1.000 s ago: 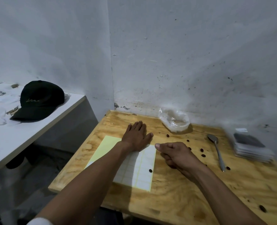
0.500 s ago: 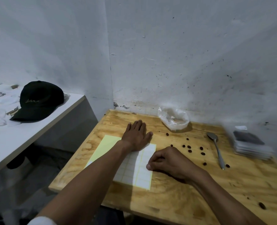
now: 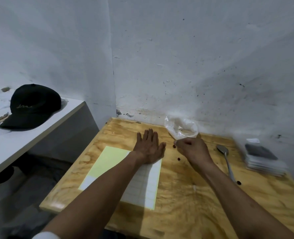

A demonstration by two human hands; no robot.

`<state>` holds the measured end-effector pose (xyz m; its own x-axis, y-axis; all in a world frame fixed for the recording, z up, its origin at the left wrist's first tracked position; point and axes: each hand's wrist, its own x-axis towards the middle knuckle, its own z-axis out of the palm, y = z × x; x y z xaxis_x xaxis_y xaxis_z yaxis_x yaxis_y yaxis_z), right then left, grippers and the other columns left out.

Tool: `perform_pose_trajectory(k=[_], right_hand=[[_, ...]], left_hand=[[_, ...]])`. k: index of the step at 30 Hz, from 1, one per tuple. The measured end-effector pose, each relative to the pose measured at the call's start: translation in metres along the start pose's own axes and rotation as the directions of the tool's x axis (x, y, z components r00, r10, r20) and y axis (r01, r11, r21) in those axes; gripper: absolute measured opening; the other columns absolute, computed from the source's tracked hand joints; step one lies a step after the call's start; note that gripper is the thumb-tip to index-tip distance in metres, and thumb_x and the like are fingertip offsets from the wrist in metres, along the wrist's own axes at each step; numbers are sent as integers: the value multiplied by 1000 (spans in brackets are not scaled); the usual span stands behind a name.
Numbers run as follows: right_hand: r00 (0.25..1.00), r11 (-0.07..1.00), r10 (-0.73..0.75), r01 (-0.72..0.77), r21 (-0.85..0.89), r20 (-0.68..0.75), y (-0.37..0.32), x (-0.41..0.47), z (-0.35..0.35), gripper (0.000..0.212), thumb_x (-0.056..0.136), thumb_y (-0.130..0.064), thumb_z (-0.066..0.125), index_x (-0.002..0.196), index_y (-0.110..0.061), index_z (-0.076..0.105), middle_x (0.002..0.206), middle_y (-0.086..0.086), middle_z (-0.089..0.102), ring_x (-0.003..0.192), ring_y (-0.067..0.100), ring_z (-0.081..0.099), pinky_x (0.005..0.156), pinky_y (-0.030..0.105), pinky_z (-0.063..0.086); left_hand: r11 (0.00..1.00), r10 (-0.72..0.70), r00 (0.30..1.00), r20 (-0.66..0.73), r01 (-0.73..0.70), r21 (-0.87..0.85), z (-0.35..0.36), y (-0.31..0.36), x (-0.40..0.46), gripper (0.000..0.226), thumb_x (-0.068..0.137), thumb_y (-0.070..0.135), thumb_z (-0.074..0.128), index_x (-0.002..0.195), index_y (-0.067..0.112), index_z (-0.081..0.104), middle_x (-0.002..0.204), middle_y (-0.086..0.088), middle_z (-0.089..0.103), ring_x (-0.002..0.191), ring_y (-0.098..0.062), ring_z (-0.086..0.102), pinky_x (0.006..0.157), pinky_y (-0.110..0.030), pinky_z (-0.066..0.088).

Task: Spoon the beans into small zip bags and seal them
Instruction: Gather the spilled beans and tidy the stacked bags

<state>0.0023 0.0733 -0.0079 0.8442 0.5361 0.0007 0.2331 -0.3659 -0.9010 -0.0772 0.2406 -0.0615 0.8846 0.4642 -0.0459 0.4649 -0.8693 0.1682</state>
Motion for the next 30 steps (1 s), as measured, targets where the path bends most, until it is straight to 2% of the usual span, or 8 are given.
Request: perform_pose_trajectory(k=[4, 9, 13, 15, 17, 19, 21, 30], right_hand=[[989, 899, -145, 134, -418, 5, 10, 10, 14, 24, 83, -44, 77, 100, -28, 81, 92, -8, 78, 88, 13, 69, 80, 37, 57], [989, 863, -146, 113, -493, -29, 10, 18, 18, 13, 87, -38, 75, 89, -27, 82, 83, -3, 77, 79, 17, 68, 71, 32, 54], [984, 981, 176, -176, 75, 17, -2, 23, 10, 17, 85, -25, 67, 73, -14, 67, 60, 0, 60, 47, 16, 48, 46, 29, 38], [910, 802, 364, -415, 429, 200, -9, 23, -2, 14, 85, -18, 50, 73, -12, 54, 57, 1, 50, 39, 12, 33, 38, 19, 22], [896, 742, 361, -443, 503, 258, -11, 13, -14, 17, 85, -17, 46, 76, -9, 58, 61, 2, 51, 38, 10, 33, 35, 17, 21], [967, 955, 222, -241, 175, 122, -7, -1, -19, 23, 88, -28, 59, 75, -11, 68, 61, -4, 57, 43, 11, 44, 42, 23, 34], [997, 983, -24, 36, -181, 67, 2, -14, -20, 21, 83, -42, 74, 77, -22, 79, 63, -7, 68, 56, 8, 60, 57, 28, 47], [980, 873, -165, 196, -446, 109, 27, -18, -10, 13, 78, -44, 81, 84, -32, 82, 83, -10, 78, 83, 4, 69, 77, 32, 56]], left_hand=[[1000, 5, 1000, 6, -5, 2, -2, 0, -1, 77, 104, 55, 13, 160, 4, 5, 168, -20, -4, 155, -36, -6, 123, -59, -3], [1000, 6, 1000, -21, -6, 0, 0, -1, 1, 77, 103, 56, 14, 159, 3, 7, 168, -20, -1, 155, -35, -4, 123, -59, -2], [1000, 11, 1000, -22, -11, -15, 1, -2, 0, 77, 103, 56, 14, 160, 4, 8, 168, -20, 0, 155, -35, -3, 123, -58, -2], [1000, 9, 1000, -26, -9, -19, 1, -3, 0, 77, 103, 56, 13, 160, 4, 9, 168, -20, 0, 155, -35, -2, 122, -59, -2], [1000, 9, 999, -38, -10, -12, 2, -3, 1, 77, 103, 57, 13, 159, 3, 10, 168, -21, 2, 155, -36, -1, 122, -59, -1], [1000, 12, 999, -43, -12, -11, 3, -3, 1, 77, 103, 57, 14, 159, 4, 11, 168, -21, 2, 155, -36, 0, 122, -59, -1], [1000, 13, 1000, -27, -13, -15, 1, -4, -1, 78, 103, 57, 13, 160, 4, 9, 168, -20, 0, 155, -35, -2, 122, -58, -3], [1000, 5, 1000, -6, -5, -18, -4, -1, -4, 76, 104, 56, 14, 161, 5, 7, 168, -19, -2, 156, -33, -5, 123, -57, -4]])
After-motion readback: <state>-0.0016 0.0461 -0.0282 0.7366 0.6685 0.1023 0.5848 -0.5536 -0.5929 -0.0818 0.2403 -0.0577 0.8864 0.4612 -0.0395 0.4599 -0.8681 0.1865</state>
